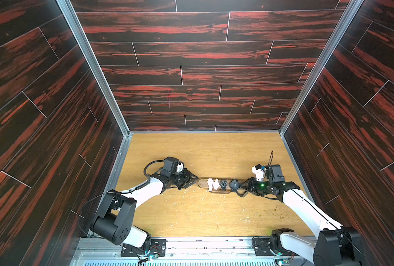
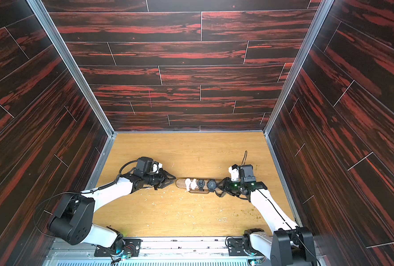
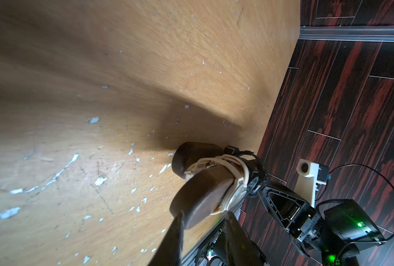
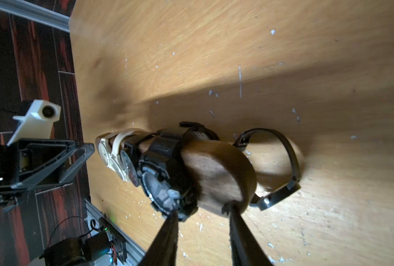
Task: Place watch on stand
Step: Place the watch on the stand, then adjust the watch on the stand.
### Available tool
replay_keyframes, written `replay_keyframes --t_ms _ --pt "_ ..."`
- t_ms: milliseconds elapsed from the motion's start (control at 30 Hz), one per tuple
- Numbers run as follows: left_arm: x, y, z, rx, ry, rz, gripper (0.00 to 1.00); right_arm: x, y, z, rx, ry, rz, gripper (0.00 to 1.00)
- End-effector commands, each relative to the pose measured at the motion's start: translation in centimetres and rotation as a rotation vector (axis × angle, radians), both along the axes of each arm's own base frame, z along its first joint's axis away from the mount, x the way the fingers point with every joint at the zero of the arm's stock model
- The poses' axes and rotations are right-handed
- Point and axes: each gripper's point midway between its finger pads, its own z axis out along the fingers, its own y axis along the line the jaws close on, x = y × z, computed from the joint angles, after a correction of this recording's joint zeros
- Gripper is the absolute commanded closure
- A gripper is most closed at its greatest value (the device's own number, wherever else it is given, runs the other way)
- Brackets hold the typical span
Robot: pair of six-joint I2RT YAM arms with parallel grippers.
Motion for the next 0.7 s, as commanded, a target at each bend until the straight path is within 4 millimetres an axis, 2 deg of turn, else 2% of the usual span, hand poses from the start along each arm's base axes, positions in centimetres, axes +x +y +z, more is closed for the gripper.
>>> replay_keyframes --t_ms 0,100,167,233,333,467,667 --pt "0.4 0.2 0.6 0.017 -0.024 -0.003 0.68 0.5 -0.2 1.6 -0.031 -0.035 0.002 0.69" --pt "0.6 0.2 0.7 0.014 -0.03 0.0 0.68 0.9 0.3 2.8 -0.11 -0.078 0.029 0.83" --pt "0.7 0.2 0.7 0.013 -0.032 0.0 0.68 1.0 1.6 4.0 -0.155 -0.116 0.074 0.94" --pt "0.8 0.1 0.7 0.01 -0.032 0.001 0.68 1.1 3.6 4.9 -0.178 -0.146 0.136 0.99" --pt "0.9 0.0 0.5 0.001 -0.031 0.004 0.68 1.3 6.5 5.3 -0.168 -0.162 0.204 1.0" --pt "1.1 -0.2 0.4 -0.021 -0.028 0.011 0.68 2.4 9.5 5.0 -0.156 -0.167 0.253 1.0" --pt "1.2 -0.3 0.4 -0.021 -0.029 0.006 0.68 3.5 11.6 4.6 -0.161 -0.167 0.289 1.0"
